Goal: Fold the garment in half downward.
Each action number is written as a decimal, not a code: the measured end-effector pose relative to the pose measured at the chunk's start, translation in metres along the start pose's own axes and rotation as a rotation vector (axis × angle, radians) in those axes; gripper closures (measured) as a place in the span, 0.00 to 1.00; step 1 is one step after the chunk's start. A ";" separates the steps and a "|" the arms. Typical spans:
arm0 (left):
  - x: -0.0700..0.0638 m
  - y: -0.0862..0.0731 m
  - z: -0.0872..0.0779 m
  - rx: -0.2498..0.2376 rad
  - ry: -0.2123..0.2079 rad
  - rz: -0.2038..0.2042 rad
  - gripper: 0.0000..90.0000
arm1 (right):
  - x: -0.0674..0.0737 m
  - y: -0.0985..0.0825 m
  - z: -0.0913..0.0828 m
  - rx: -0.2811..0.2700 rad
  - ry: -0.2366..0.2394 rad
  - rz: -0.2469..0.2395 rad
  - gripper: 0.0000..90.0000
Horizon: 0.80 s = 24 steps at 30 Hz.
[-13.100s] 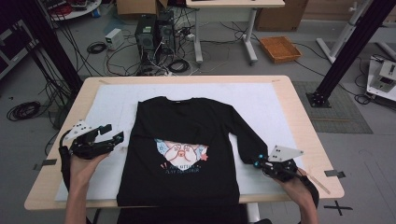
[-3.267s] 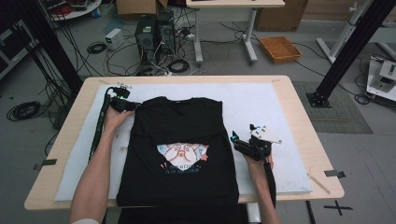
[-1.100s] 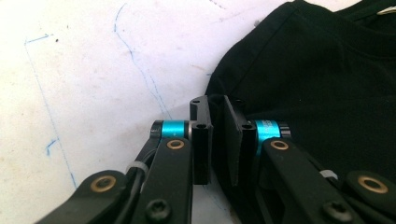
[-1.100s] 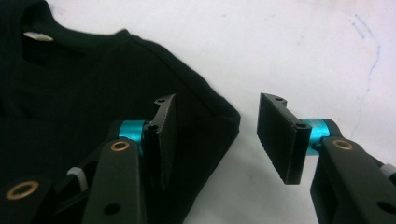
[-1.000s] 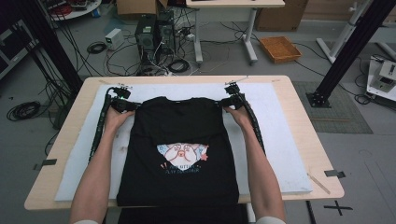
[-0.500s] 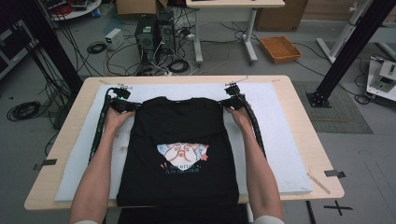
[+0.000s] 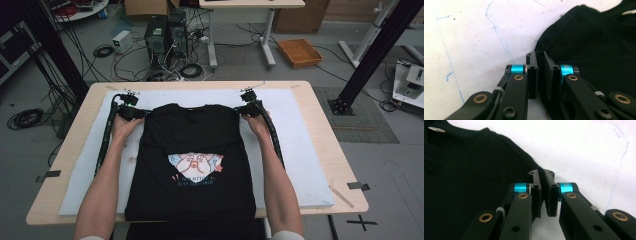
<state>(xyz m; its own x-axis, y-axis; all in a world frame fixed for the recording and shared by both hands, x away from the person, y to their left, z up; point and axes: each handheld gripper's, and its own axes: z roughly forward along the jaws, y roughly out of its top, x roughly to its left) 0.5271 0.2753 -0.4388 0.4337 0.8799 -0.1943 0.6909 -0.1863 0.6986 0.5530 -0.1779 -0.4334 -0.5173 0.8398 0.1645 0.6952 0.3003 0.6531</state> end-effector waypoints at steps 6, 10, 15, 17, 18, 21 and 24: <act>-0.005 0.010 -0.009 -0.023 0.009 0.009 0.92 | 0.001 0.007 -0.015 -0.048 0.000 -0.008 0.96; -0.009 0.020 -0.016 -0.051 0.017 0.010 0.93 | -0.002 0.013 -0.024 -0.059 0.002 0.004 0.96; -0.008 0.024 -0.019 -0.065 0.027 0.002 0.93 | 0.001 0.026 -0.035 -0.093 -0.011 -0.019 0.96; -0.009 0.028 -0.022 -0.073 0.030 0.010 0.93 | -0.001 0.029 -0.037 -0.101 -0.005 -0.015 0.96; -0.010 0.031 -0.024 -0.076 0.030 0.016 0.93 | 0.000 0.030 -0.038 -0.104 -0.012 -0.012 0.96; -0.014 0.042 -0.031 -0.105 0.038 0.037 0.93 | 0.000 0.035 -0.043 -0.124 -0.024 -0.016 0.96; -0.014 0.046 -0.036 -0.149 0.028 0.016 0.93 | -0.001 0.042 -0.051 -0.150 -0.035 -0.015 0.96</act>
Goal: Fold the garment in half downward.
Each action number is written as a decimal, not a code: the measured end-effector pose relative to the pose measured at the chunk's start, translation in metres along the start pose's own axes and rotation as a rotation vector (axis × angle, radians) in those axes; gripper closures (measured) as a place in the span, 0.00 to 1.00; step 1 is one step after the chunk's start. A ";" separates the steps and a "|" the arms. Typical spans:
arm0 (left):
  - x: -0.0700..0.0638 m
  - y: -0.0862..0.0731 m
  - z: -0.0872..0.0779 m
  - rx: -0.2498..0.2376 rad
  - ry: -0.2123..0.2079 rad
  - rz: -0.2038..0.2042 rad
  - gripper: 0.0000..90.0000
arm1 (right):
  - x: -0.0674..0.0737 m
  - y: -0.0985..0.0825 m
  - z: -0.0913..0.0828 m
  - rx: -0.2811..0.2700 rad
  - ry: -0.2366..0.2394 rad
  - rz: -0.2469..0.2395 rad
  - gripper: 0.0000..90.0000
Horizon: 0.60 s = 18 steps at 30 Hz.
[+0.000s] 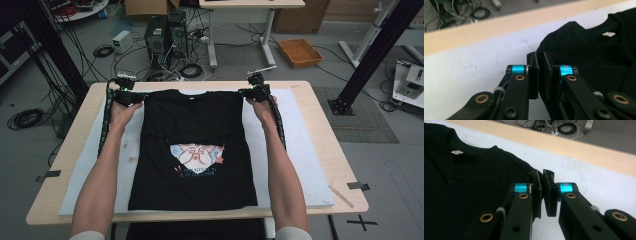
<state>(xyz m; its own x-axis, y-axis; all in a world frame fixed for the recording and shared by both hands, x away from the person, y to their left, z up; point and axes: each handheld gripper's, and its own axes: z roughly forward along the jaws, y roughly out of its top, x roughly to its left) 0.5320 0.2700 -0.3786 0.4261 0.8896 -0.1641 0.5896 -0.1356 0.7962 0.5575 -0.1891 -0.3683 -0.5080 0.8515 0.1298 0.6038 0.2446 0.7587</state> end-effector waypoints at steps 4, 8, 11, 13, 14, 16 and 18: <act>-0.002 0.010 -0.006 -0.009 -0.002 0.017 0.93 | -0.003 0.007 -0.008 -0.035 0.006 0.009 0.96; -0.007 0.023 -0.014 -0.065 0.002 0.045 0.93 | -0.003 0.015 -0.016 -0.064 0.003 0.005 0.96; -0.007 0.032 -0.019 -0.062 0.000 0.052 0.93 | -0.003 0.022 -0.023 -0.095 0.004 0.002 0.96; -0.009 0.036 -0.022 -0.079 -0.007 0.060 0.93 | -0.005 0.024 -0.028 -0.123 0.011 0.009 0.96; -0.010 0.036 -0.023 -0.082 -0.010 0.065 0.93 | -0.006 0.023 -0.029 -0.126 0.015 0.015 0.96; -0.012 0.036 -0.023 -0.078 -0.019 0.070 0.93 | -0.010 0.021 -0.029 -0.109 0.020 0.022 0.96; -0.013 0.033 -0.021 -0.080 -0.029 0.069 0.93 | -0.011 0.017 -0.029 -0.113 0.029 0.026 0.96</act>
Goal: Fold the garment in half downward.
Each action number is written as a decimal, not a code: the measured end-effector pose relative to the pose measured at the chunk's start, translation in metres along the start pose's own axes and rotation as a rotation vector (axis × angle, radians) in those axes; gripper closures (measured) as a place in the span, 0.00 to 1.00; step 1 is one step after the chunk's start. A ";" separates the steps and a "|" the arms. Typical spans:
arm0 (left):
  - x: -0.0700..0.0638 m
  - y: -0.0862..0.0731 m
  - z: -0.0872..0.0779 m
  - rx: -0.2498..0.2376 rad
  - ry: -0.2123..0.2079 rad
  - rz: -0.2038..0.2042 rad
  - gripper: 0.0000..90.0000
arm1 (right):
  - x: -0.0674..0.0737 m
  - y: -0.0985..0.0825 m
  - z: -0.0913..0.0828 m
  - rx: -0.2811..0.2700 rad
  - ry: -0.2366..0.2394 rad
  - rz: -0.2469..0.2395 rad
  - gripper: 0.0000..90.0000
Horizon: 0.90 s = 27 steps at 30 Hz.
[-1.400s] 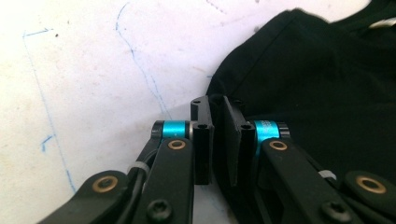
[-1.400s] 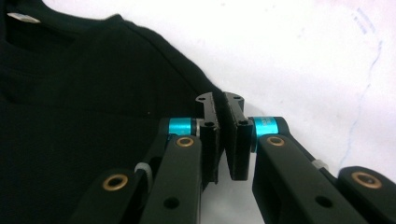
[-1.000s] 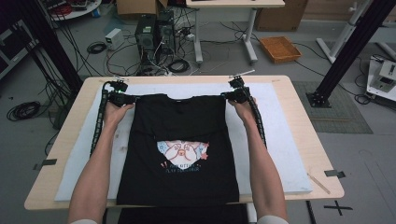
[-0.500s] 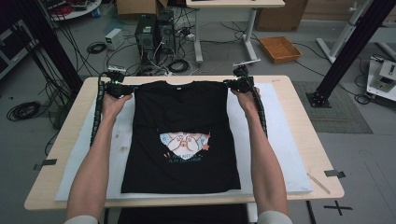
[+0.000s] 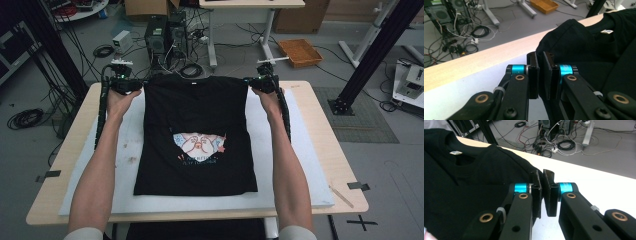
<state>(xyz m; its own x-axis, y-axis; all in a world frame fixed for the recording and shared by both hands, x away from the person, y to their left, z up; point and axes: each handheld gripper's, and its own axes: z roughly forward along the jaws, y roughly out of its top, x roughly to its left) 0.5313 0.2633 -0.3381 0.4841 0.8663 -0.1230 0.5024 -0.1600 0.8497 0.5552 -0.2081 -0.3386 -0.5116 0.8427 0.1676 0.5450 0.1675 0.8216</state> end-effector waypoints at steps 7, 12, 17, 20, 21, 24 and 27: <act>-0.001 -0.021 0.005 0.019 -0.020 0.001 0.93 | -0.001 -0.017 0.004 0.030 0.017 -0.012 0.96; -0.004 -0.032 -0.002 0.036 -0.054 0.018 0.93 | 0.003 -0.027 -0.001 0.027 0.040 -0.038 0.95; -0.012 -0.048 -0.014 0.026 -0.083 0.044 0.93 | 0.007 -0.042 -0.012 0.026 0.079 -0.068 0.95; -0.015 -0.059 -0.021 0.053 -0.096 0.052 0.93 | 0.010 -0.053 -0.019 0.030 0.097 -0.079 0.95; -0.016 -0.062 -0.023 0.058 -0.101 0.057 0.93 | 0.011 -0.057 -0.021 0.038 0.110 -0.077 0.95; -0.023 -0.071 -0.030 0.066 -0.115 0.079 0.92 | 0.014 -0.070 -0.029 0.037 0.119 -0.089 0.95; -0.029 -0.079 -0.037 0.061 -0.130 0.104 0.92 | 0.019 -0.080 -0.035 0.059 0.120 -0.115 0.95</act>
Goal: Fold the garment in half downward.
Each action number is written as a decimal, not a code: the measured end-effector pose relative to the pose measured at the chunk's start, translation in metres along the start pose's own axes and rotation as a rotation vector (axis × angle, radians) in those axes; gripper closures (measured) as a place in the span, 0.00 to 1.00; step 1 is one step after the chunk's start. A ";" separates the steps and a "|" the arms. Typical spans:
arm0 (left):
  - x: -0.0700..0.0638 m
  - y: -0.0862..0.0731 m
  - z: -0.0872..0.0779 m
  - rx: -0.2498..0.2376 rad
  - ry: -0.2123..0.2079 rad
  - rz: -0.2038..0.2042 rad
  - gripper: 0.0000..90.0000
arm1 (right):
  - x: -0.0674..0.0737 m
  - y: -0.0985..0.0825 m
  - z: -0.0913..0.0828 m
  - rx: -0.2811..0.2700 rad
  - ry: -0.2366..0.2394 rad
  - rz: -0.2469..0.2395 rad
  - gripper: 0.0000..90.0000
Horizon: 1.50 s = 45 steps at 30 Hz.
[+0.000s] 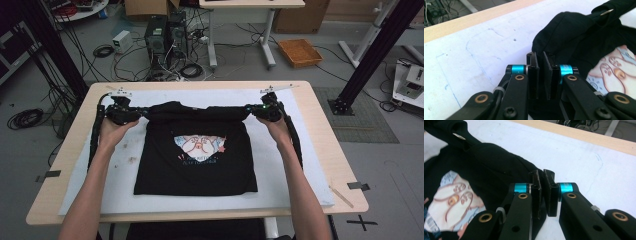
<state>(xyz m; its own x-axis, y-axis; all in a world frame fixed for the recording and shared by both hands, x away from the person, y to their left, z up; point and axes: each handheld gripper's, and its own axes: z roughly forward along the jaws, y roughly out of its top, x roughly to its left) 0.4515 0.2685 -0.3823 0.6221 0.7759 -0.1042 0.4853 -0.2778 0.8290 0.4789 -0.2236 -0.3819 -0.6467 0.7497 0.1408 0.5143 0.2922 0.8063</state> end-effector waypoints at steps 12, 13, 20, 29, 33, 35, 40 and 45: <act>-0.016 -0.027 -0.012 -0.029 -0.037 0.000 0.92 | 0.022 -0.040 -0.016 -0.020 0.024 -0.025 0.95; -0.018 -0.030 -0.013 -0.032 -0.036 0.002 0.92 | 0.024 -0.043 -0.017 -0.023 0.024 -0.026 0.95; -0.032 -0.046 -0.021 -0.062 -0.050 0.021 0.92 | 0.036 -0.062 -0.026 -0.049 0.040 -0.041 0.95; -0.038 -0.074 -0.027 -0.003 -0.087 0.018 0.92 | 0.049 -0.083 -0.033 0.004 0.045 -0.073 0.95; -0.043 -0.084 -0.031 0.008 -0.106 0.033 0.92 | 0.054 -0.092 -0.037 0.005 0.065 -0.089 0.95; -0.044 -0.087 -0.035 0.005 -0.120 0.034 0.92 | 0.055 -0.097 -0.039 0.010 0.080 -0.084 0.95; -0.051 -0.096 -0.045 0.010 -0.164 0.037 0.92 | 0.057 -0.107 -0.045 0.021 0.108 -0.078 0.95; -0.060 -0.105 -0.049 0.044 -0.169 0.065 0.92 | 0.059 -0.118 -0.051 0.022 0.142 -0.059 0.95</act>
<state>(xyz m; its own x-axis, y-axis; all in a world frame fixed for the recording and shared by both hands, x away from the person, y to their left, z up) 0.3328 0.2788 -0.4358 0.7456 0.6505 -0.1447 0.4647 -0.3519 0.8125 0.3517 -0.2441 -0.4398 -0.7484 0.6398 0.1748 0.4844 0.3472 0.8030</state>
